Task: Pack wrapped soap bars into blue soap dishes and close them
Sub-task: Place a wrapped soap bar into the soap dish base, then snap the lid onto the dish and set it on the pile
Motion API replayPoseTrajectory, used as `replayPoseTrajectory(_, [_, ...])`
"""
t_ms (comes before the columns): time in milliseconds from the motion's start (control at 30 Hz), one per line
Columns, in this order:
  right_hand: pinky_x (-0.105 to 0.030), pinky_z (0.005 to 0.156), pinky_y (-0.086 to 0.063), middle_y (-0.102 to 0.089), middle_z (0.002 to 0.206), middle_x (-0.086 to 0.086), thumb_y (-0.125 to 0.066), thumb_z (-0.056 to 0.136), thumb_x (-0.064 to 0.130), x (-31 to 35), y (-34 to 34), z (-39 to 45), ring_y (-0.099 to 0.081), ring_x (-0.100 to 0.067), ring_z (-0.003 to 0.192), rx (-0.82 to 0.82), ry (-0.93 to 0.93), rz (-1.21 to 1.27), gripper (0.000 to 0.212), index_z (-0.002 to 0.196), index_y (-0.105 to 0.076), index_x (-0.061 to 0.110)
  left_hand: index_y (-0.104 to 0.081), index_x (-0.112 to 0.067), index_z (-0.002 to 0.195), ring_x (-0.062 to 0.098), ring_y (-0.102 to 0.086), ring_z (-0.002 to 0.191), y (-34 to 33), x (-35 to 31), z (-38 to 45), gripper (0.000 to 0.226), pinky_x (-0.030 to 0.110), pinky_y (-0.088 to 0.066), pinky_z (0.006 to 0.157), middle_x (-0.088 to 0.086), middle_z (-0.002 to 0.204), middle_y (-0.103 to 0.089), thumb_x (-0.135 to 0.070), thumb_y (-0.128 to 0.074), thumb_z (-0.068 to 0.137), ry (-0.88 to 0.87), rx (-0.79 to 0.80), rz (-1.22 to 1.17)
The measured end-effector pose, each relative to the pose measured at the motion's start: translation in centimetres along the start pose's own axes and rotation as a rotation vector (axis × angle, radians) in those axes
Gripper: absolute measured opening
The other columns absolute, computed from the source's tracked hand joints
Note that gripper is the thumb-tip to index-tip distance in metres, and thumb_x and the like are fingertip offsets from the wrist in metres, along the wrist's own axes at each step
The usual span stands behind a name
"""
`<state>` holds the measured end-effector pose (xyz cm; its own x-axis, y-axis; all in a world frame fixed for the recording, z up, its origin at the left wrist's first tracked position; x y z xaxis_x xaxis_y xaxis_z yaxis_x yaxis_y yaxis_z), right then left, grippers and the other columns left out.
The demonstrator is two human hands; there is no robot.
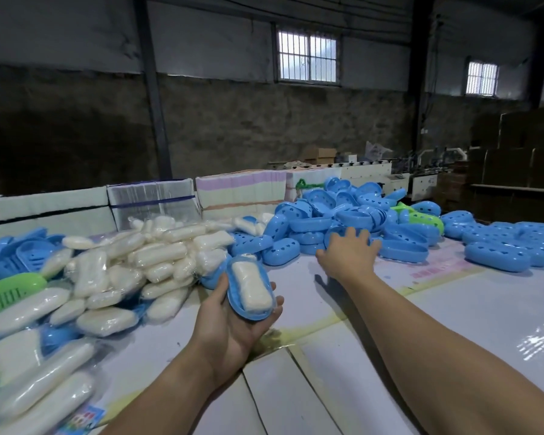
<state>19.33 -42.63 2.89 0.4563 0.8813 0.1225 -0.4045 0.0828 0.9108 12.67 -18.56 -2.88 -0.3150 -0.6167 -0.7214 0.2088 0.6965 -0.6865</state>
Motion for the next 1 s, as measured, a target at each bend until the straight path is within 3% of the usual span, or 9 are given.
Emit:
replayPoseTrajectory(100, [-0.051,0.103,-0.028,-0.049,0.135,-0.007,-0.049,0.091,0.034,5.4,-0.3,-0.1,-0.035,-0.032,0.129,-0.029,0.280,0.024,0.045,0.135,-0.047,0.025,-0.063,-0.005,0.127,0.039,-0.075,0.079,0.1,-0.1,0.1,0.057,0.045,-0.063,0.064,0.024,0.109,-0.073,-0.052,-0.045,0.101,-0.004,-0.011,-0.014])
replayPoseTrajectory(200, [-0.053,0.105,-0.026,-0.047,0.138,-0.006,-0.050,0.090,0.025,8.3,-2.7,-0.1,-0.031,-0.033,0.132,0.084,0.358,0.027,0.047,0.137,-0.044,0.024,-0.064,-0.005,0.125,0.039,-0.074,0.078,0.3,-0.1,0.2,0.057,0.045,-0.063,0.063,0.025,0.108,-0.073,-0.052,-0.044,0.101,-0.007,-0.021,-0.023])
replayPoseTrajectory(267, [-0.052,0.103,-0.026,-0.048,0.136,-0.007,-0.050,0.091,0.024,8.5,-3.4,0.4,-0.033,-0.032,0.130,0.033,0.330,-0.013,0.042,0.132,-0.046,0.021,-0.065,-0.005,0.124,0.039,-0.075,0.080,0.5,-0.2,0.3,0.056,0.044,-0.063,0.064,0.024,0.108,-0.073,-0.053,-0.045,0.101,-0.016,-0.027,-0.013])
replayPoseTrajectory(367, [-0.049,0.102,-0.029,-0.047,0.134,-0.010,-0.049,0.092,0.025,6.3,-3.0,2.0,-0.033,-0.032,0.128,-0.062,0.145,-0.039,0.039,0.129,-0.046,0.018,-0.067,-0.005,0.121,0.039,-0.075,0.084,0.7,-0.2,0.6,0.056,0.044,-0.063,0.065,0.024,0.109,-0.073,-0.053,-0.046,0.101,-0.018,-0.030,0.007])
replayPoseTrajectory(533, [-0.052,0.103,-0.028,-0.039,0.140,-0.016,-0.049,0.089,0.027,2.8,-3.6,3.8,-0.031,-0.035,0.129,-0.052,-0.010,-0.129,0.040,0.129,-0.046,0.019,-0.068,-0.005,0.120,0.039,-0.075,0.086,0.9,-0.1,1.0,0.058,0.045,-0.063,0.067,0.023,0.108,-0.074,-0.055,-0.045,0.100,0.006,-0.032,0.003])
replayPoseTrajectory(833, [-0.047,0.097,-0.029,-0.064,0.117,-0.006,-0.049,0.088,0.020,1.8,-4.1,5.0,-0.041,-0.031,0.121,-0.044,0.032,-0.153,0.040,0.127,-0.044,0.022,-0.067,-0.006,0.122,0.039,-0.075,0.085,0.9,0.0,1.2,0.058,0.044,-0.062,0.063,0.023,0.108,-0.074,-0.055,-0.046,0.100,0.022,-0.035,-0.008])
replayPoseTrajectory(1000, [-0.045,0.094,-0.033,-0.066,0.112,-0.006,-0.053,0.086,0.013,1.9,-3.7,4.8,-0.047,-0.031,0.117,-0.092,0.101,-0.113,0.037,0.122,-0.048,0.019,-0.067,-0.006,0.122,0.038,-0.075,0.085,0.9,0.0,1.1,0.057,0.047,-0.063,0.067,0.022,0.108,-0.074,-0.054,-0.046,0.100,0.016,-0.044,0.004])
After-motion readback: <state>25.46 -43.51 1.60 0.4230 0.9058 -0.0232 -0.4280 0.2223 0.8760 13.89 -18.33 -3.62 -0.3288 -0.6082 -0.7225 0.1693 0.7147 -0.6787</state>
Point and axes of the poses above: each hand's wrist, its own z-axis towards the middle knuckle, its own y-axis out of the back of the hand, x = y × z, the point moved 8 cm from there along z, towards the middle knuckle
